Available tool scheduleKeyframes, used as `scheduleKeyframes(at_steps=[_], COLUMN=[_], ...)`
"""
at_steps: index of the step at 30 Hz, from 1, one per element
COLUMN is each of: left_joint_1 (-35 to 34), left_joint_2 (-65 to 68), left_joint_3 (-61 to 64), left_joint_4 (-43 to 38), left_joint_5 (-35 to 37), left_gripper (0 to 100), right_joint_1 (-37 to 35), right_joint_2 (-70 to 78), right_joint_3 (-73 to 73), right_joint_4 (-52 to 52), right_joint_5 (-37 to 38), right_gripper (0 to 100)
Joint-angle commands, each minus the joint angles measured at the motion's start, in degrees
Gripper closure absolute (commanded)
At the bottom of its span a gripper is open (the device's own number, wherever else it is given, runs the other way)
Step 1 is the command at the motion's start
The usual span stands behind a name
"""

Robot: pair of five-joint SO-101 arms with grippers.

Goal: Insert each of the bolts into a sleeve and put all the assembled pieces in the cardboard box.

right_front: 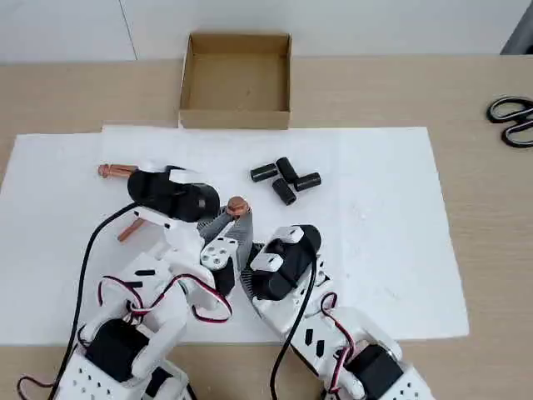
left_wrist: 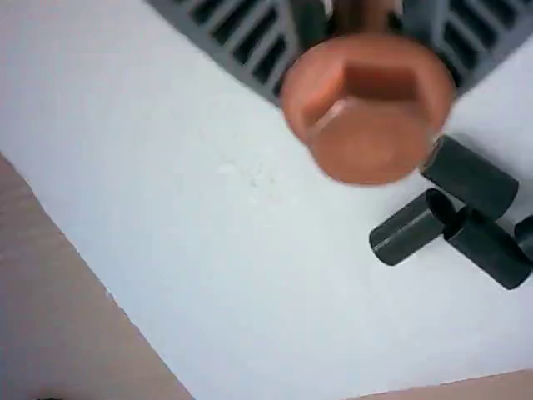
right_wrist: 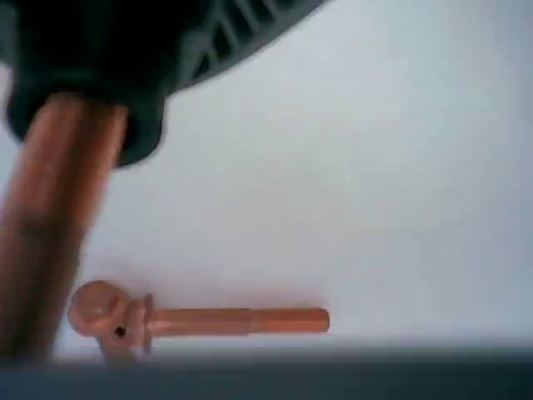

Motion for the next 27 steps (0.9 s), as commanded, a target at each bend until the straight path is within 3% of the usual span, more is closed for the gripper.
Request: scheduleKeyframes(at_steps=[1, 27], left_joint_1=[-0.4, -0.4], left_joint_2=[-0.2, -0.2], left_joint_3=[-1.1, 4.4], left_joint_4=[2.5, 6.3], left_joint_5=[-0.9, -1.9], left_gripper=[99, 99], right_joint_1=[0.2, 0.2], right_joint_2=[-1.0, -1.0], right_joint_3=[-0.9, -0.9], right_joint_4=[-1.4, -1.4], right_joint_5=[-0.5, -0.5], right_gripper=[99.5, 99.5])
